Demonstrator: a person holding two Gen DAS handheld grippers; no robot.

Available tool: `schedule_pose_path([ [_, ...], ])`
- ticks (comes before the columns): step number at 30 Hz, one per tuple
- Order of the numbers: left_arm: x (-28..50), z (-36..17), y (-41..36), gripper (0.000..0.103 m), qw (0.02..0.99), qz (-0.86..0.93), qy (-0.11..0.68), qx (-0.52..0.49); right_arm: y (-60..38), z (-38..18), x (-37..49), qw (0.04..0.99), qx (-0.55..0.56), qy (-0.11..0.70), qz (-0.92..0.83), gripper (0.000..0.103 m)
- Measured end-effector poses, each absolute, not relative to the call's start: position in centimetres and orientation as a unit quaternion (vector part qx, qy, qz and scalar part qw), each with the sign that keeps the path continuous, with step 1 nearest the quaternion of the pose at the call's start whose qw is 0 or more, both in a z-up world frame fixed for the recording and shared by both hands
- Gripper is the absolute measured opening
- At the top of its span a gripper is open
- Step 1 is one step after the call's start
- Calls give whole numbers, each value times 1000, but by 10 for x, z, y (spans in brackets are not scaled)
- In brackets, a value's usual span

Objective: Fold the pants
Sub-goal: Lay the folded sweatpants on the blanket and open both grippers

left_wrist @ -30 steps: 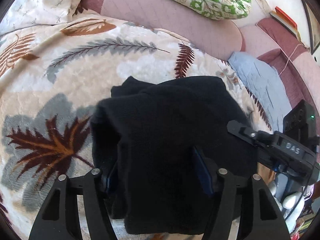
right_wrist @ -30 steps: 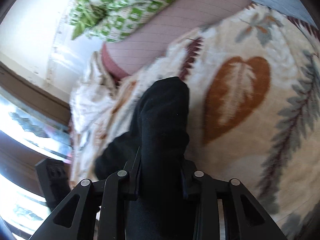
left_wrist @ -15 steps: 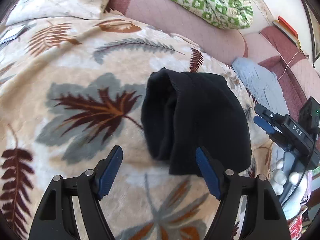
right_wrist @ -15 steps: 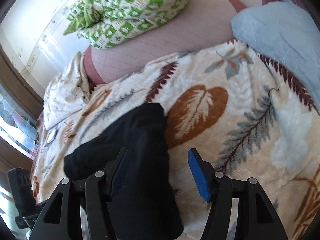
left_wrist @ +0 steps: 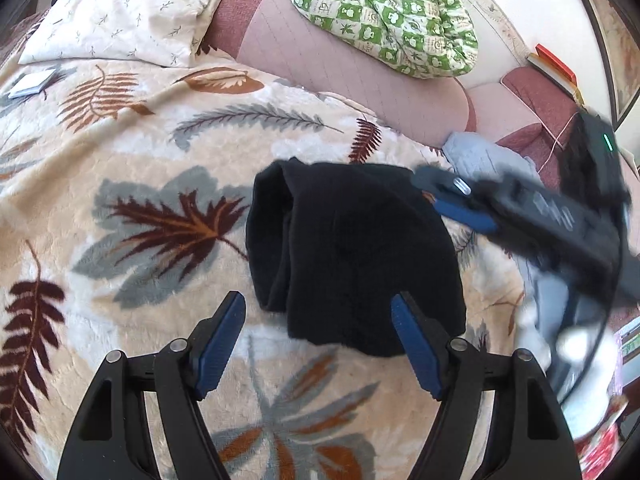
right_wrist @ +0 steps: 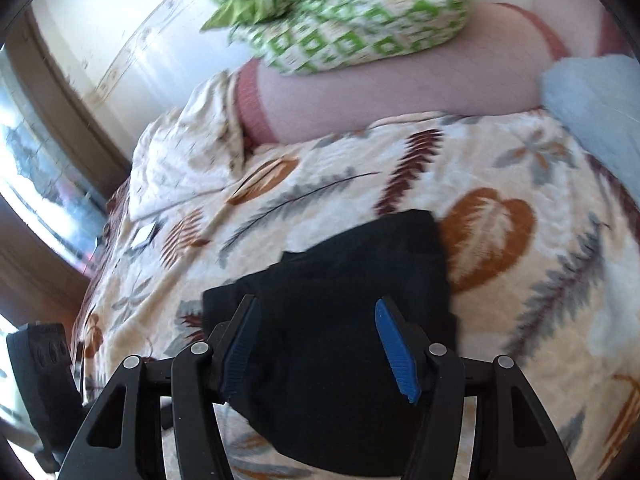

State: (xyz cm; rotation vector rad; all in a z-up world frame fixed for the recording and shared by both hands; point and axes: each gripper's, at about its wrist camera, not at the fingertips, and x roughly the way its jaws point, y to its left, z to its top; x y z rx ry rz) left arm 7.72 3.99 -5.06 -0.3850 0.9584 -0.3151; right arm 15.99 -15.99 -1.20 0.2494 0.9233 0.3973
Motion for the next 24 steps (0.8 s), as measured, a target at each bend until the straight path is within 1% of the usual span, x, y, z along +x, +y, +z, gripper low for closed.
schedule_pose_path([
  [3,61,-64,42,75,855,-152,459,-187,-123,-30,186,853,69,487,177,65],
  [5,51,-72,44,75,854,-149,463,-187,-104,-54,207,837,33,527,143,65],
  [7,43,-77,46,75,854,-145,465,-183,-100,-70,221,829,40,544,125,68],
  [9,36,-79,48,75,857,-140,465,-174,-98,-76,230,826,42,551,114,72],
  [10,34,-78,48,75,859,-137,464,-169,-98,-74,232,828,43,548,112,72],
  [12,28,-74,50,75,866,-131,455,-160,-100,-63,230,836,50,534,114,72],
  [15,18,-64,51,75,876,-124,442,-146,-113,-33,208,865,74,481,126,72],
  [18,6,-50,52,75,891,-113,420,-129,-135,-8,165,885,96,435,138,72],
  [22,-9,-28,41,75,917,-75,382,-86,-174,7,83,921,100,361,110,72],
  [23,-14,-23,37,76,925,-58,369,-70,-182,7,64,929,97,343,96,72],
  [24,-20,-18,32,81,933,-41,354,-52,-190,7,46,938,92,325,78,73],
])
